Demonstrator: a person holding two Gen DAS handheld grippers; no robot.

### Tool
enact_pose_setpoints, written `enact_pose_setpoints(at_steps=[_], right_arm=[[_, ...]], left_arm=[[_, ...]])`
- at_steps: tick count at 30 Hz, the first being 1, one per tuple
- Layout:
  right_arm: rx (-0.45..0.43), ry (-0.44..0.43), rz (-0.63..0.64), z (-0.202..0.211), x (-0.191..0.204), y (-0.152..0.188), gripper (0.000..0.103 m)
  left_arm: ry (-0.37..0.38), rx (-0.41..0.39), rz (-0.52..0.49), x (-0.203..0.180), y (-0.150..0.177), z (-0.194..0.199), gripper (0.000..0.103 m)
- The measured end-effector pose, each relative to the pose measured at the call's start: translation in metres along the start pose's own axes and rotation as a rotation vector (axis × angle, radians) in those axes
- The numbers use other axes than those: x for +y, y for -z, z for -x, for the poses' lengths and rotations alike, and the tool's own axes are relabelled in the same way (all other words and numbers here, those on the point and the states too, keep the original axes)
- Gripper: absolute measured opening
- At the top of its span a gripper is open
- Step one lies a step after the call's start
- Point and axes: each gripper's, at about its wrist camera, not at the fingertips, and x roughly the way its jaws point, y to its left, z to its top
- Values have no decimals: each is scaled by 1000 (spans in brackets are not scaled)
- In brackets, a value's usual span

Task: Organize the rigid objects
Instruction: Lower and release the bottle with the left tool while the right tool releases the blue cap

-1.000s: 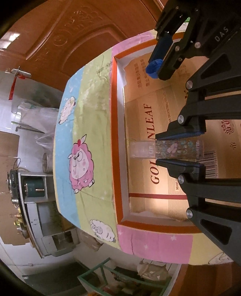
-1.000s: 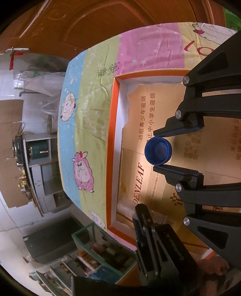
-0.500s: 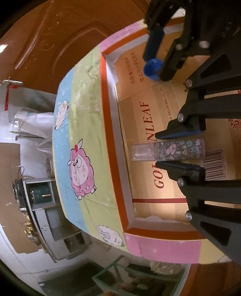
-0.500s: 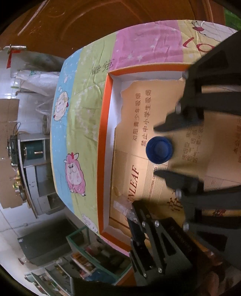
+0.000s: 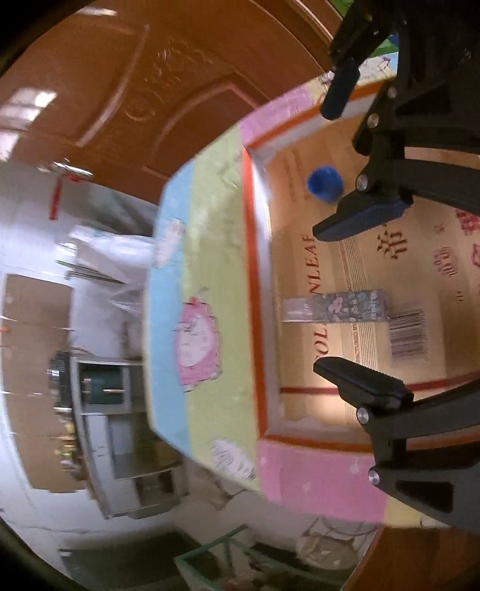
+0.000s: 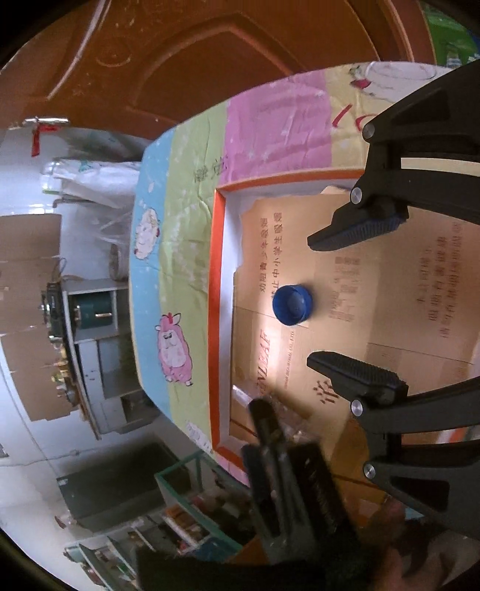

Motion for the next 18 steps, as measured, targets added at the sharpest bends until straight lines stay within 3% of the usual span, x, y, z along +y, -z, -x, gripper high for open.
enact_pose_setpoints(at_steps=[18], right_arm=[[-103,18,-23,102,24,66,58]], left_arm=[[-9,-147,-23,-22,58,125,65]])
